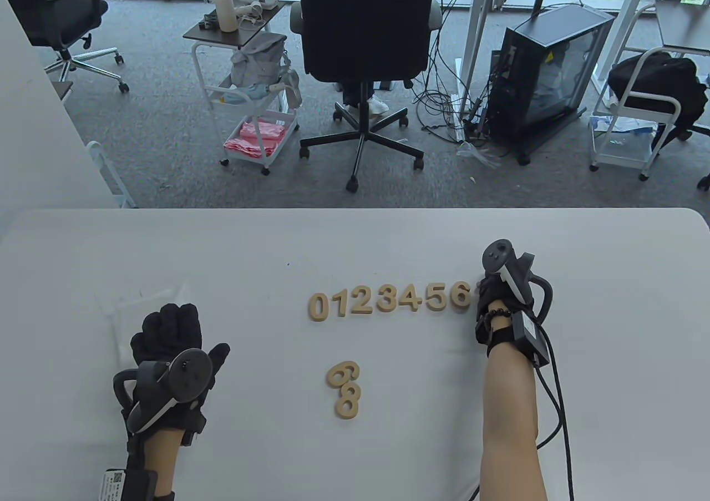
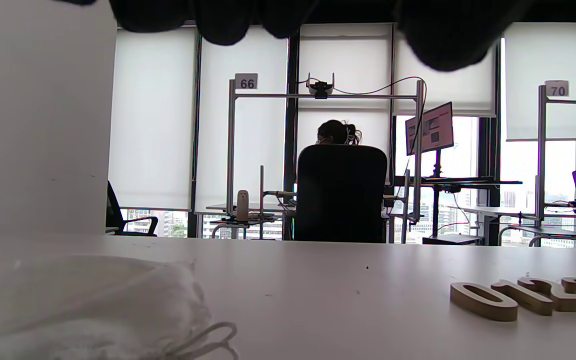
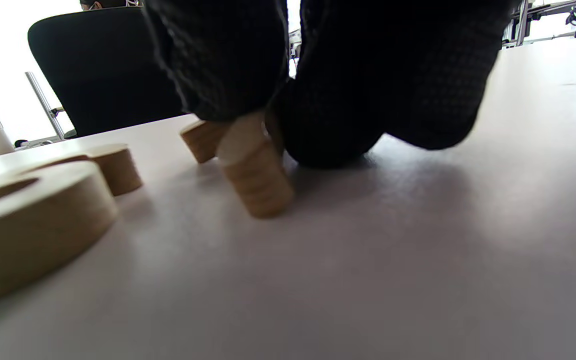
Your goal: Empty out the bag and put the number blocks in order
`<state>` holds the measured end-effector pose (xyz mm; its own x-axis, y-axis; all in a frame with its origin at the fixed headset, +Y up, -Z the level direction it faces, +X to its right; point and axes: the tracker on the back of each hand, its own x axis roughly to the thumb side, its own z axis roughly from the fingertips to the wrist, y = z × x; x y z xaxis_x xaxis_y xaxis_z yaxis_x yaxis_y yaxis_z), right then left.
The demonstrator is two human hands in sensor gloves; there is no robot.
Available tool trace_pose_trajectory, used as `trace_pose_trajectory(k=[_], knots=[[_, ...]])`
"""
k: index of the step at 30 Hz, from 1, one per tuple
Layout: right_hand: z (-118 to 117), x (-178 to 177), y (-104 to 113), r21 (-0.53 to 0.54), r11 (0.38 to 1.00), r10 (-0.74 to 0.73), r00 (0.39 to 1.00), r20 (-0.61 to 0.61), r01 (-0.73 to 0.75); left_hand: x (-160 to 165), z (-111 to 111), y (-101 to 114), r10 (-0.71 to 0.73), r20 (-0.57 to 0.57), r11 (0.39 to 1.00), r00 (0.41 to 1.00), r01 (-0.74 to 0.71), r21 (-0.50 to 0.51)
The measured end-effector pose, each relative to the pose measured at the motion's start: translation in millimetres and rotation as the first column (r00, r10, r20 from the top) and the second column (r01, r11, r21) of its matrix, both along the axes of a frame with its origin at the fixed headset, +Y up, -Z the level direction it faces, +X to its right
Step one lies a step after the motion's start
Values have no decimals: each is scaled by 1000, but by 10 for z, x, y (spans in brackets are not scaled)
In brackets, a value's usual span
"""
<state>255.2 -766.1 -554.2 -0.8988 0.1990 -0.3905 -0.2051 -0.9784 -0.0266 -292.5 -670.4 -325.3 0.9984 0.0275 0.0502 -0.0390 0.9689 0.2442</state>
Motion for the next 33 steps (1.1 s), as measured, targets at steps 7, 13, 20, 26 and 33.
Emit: trace_pose_trajectory(k=[7, 13, 20, 26, 33], knots=[[-22, -13, -7, 3, 1000, 27, 1000, -15, -27, -8, -4, -2, 2, -7, 1000, 1000, -2, -7], [-43, -3, -25, 0, 1000, 27, 999, -44, -27, -11, -5, 0, 2, -8, 1000, 1000, -2, -5], [-26, 29, -11, -5, 1000, -24, 999, -29, 24, -20, -2, -1, 8, -13, 1000, 1000, -8, -10], [45, 64, 45, 12, 996, -94, 995, -14, 94, -19, -4, 2, 9, -9, 1000, 1000, -9, -4], [298, 53, 318, 63, 991, -115, 991, -68, 119, 23, 3, -7, 7, 21, 1000, 1000, -7, -4]])
